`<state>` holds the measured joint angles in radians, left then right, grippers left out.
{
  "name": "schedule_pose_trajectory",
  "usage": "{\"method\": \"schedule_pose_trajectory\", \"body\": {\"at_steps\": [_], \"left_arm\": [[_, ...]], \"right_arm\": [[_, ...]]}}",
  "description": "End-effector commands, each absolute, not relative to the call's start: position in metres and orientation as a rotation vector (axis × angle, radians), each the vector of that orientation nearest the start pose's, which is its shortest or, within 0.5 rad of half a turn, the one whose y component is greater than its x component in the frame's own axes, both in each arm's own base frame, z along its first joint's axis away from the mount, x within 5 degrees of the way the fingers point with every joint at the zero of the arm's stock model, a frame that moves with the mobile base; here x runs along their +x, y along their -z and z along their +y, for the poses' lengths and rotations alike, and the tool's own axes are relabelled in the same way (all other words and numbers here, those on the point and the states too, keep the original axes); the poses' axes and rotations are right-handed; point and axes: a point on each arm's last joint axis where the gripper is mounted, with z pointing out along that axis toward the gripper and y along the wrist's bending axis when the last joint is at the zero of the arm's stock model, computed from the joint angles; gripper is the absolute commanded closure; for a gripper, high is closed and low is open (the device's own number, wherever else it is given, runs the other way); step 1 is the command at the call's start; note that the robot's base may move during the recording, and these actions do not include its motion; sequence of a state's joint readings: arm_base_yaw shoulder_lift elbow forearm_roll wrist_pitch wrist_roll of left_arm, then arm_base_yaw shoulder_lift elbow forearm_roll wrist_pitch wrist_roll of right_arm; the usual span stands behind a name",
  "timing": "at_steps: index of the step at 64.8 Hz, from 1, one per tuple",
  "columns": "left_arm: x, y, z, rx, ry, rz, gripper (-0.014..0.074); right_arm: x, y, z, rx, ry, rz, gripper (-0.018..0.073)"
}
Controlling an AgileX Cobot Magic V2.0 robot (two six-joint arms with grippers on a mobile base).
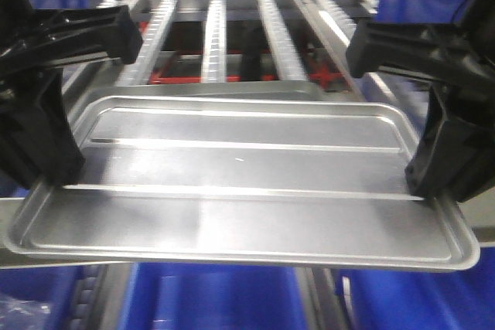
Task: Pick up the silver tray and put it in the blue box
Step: 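Hold the tray level in both grippers while the base turns away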
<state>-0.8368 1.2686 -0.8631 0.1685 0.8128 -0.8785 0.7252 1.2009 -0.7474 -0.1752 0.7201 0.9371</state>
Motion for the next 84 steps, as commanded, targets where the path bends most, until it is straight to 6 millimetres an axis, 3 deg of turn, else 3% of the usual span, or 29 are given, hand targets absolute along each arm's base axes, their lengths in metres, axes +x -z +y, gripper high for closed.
{"method": "schedule_pose_trajectory", "body": {"at_steps": [1,84], "left_arm": [[0.1665,-0.2761,-0.1621,0.094,0.282,2.688,0.0701],[0.1667,-0.2757,-0.1623,0.094,0.281,2.689,0.0701]], "right_arm": [[0.1719,-0.2611,0.1305,0.106,-0.294,2.642,0.0496],[0.1717,-0.2613,0.1303,0.106,-0.294,2.642,0.0496]]}}
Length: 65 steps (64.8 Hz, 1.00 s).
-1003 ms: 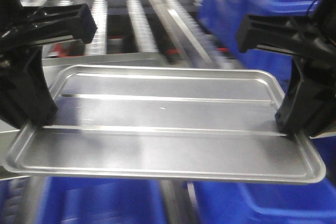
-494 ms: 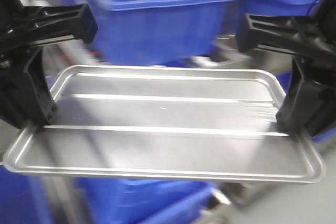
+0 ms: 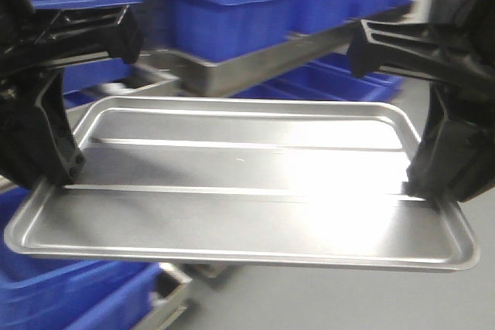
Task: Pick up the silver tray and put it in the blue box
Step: 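Hold the tray level in both grippers while the base turns away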
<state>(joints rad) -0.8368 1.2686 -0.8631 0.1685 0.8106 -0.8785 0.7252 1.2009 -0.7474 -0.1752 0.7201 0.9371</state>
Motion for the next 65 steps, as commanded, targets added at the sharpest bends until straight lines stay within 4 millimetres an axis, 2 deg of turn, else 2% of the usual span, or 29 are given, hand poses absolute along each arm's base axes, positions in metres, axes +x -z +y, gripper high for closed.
{"method": "schedule_pose_trajectory", "body": {"at_steps": [1,65], "left_arm": [[0.1667,-0.2757,-0.1623,0.094,0.281,2.689,0.0701],[0.1667,-0.2757,-0.1623,0.094,0.281,2.689,0.0701]], "right_arm": [[0.1717,-0.2613,0.1303,0.106,-0.294,2.642,0.0496],[0.1717,-0.2613,0.1303,0.106,-0.294,2.642,0.0496]]}}
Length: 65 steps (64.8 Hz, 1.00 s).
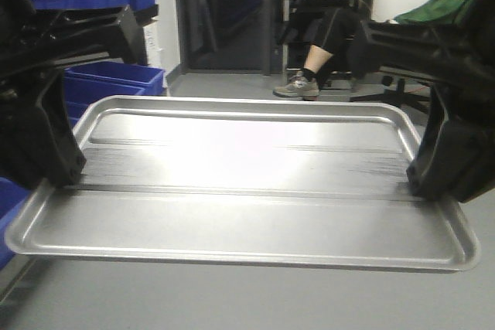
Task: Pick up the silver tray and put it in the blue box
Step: 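Hold the tray level in both grippers while the base turns away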
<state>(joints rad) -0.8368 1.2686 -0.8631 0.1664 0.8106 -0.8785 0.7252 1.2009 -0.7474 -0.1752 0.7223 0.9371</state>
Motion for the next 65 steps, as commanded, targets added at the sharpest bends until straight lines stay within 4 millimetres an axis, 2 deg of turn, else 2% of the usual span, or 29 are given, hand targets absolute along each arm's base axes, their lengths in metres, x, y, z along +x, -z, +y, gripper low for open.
{"method": "schedule_pose_trajectory", "body": {"at_steps": [1,65], "left_arm": [[0.1667,-0.2757,-0.1623,0.094,0.281,2.689,0.0701],[0.1667,-0.2757,-0.1623,0.094,0.281,2.689,0.0701]], "right_arm": [[0.1717,-0.2613,0.1303,0.106,-0.294,2.642,0.0496],[0.1717,-0.2613,0.1303,0.106,-0.294,2.642,0.0496]]}}
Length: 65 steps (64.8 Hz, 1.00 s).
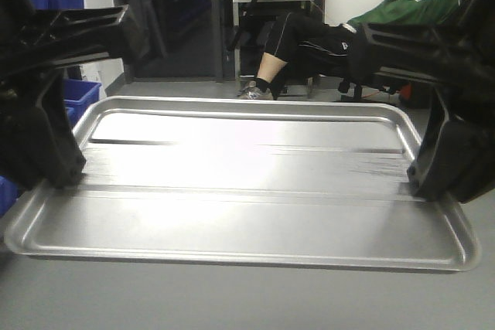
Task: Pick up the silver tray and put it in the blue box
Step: 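Hold the tray level in both grippers while the base turns away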
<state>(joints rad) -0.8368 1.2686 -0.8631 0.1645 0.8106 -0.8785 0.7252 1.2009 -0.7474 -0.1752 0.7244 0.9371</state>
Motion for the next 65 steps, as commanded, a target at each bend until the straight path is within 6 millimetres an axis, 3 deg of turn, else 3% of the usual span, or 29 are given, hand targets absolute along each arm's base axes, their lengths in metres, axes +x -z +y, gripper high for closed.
{"method": "schedule_pose_trajectory", "body": {"at_steps": [1,65], "left_arm": [[0.1667,-0.2757,-0.1623,0.094,0.281,2.689,0.0701],[0.1668,-0.2757,-0.1624,0.095,0.283,2.688,0.0701]], "right_arm": [[0.1717,-0.2613,0.1303,0.106,-0.294,2.642,0.0496],[0.1715,-0.2611,0.13,0.107,-0.289,2.646,0.0496]]}}
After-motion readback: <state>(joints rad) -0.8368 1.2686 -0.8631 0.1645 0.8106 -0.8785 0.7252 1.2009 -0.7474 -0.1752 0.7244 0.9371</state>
